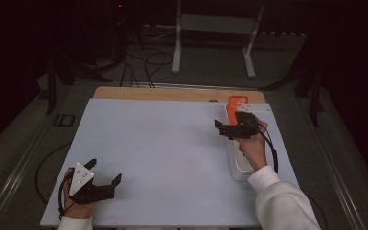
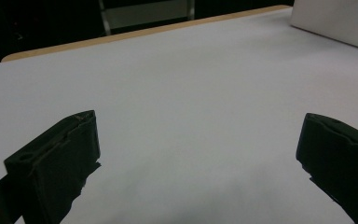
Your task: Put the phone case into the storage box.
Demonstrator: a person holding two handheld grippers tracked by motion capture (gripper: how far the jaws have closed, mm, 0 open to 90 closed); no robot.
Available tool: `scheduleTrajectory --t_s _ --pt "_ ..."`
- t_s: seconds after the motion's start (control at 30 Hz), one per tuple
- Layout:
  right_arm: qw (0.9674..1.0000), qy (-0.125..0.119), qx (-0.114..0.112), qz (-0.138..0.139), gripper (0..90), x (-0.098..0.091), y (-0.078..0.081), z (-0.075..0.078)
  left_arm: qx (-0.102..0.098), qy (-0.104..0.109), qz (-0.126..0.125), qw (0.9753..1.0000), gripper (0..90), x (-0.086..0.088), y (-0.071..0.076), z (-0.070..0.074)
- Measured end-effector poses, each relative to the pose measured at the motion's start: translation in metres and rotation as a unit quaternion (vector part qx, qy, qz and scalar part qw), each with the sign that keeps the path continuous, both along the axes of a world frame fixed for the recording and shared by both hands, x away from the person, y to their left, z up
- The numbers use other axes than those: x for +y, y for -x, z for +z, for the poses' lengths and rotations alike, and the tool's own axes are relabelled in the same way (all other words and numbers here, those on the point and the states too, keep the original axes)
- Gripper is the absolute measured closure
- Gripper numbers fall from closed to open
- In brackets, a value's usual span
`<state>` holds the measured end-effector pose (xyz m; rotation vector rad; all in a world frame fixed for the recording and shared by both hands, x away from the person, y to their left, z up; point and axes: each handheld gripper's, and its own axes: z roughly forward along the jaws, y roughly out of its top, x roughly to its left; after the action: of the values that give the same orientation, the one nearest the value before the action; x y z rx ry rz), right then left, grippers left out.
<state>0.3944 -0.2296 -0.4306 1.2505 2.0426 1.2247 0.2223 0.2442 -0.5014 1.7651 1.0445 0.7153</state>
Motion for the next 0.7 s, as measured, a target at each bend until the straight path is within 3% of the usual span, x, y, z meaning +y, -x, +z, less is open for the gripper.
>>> scheduleTrajectory --t_s 0.7 --pt "0.9993 -0.016 -0.01 0.033 8.2 0.006 0.03 0.004 -0.003 0.002 0.0 1.0 0.3 0.0 -0.001 0.003"
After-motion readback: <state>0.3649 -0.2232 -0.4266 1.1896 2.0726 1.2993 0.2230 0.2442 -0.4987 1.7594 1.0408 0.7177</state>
